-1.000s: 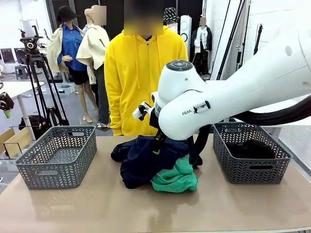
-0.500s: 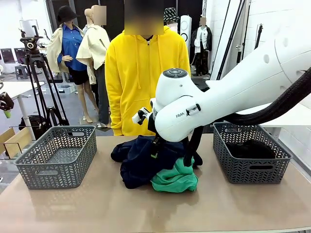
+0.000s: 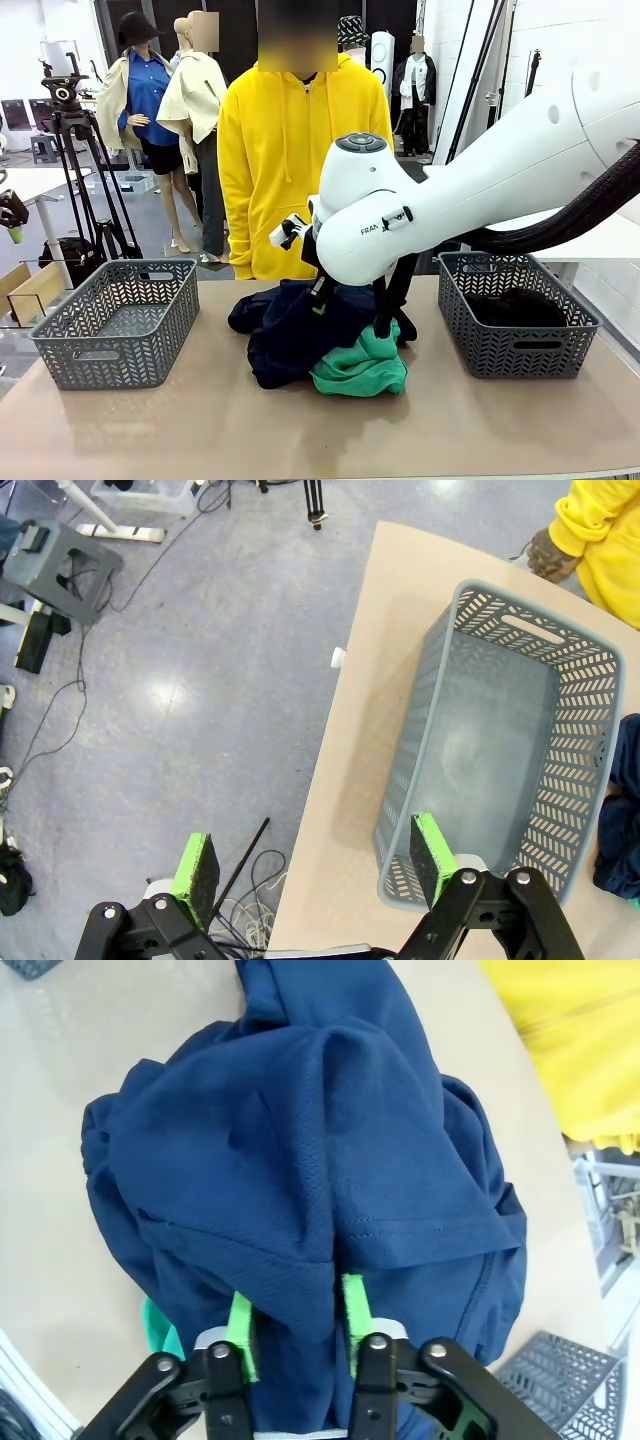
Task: Sort the tops and bottoms.
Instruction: Lift clothes from the center of the table with your right hand.
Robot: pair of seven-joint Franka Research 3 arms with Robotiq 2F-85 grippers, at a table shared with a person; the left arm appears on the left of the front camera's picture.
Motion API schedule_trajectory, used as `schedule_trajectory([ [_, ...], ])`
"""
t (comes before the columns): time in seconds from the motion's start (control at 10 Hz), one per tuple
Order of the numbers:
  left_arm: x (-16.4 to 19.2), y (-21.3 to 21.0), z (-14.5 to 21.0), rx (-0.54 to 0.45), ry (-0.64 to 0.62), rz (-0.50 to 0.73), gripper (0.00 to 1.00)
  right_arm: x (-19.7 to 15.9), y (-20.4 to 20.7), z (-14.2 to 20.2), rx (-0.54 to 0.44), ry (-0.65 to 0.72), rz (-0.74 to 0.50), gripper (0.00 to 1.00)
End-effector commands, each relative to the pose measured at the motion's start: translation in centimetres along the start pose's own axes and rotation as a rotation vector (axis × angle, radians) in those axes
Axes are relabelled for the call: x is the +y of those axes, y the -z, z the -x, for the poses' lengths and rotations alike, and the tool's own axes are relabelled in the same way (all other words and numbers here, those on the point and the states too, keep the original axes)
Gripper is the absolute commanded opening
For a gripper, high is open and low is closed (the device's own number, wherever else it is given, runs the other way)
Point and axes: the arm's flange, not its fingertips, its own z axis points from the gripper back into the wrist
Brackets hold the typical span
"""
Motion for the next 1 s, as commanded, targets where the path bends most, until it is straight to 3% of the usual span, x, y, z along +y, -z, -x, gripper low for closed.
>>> schedule_trajectory([
  [0.0,0.1,-0.2,0.1,0.000,0.003,-0.013,1.00,-0.1,-0.9,0.8,-0.005,0.006,-0.027,0.00],
  [0.5,0.1,-0.2,0.1,0.000,0.003,-0.013,1.00,-2.0,-7.1,1.7,-0.077,0.014,-0.020,0.00],
  [0.9,0.1,-0.2,0.1,0.000,0.003,-0.013,1.00,-6.4,-16.7,0.6,-0.185,0.072,0.095,0.00],
])
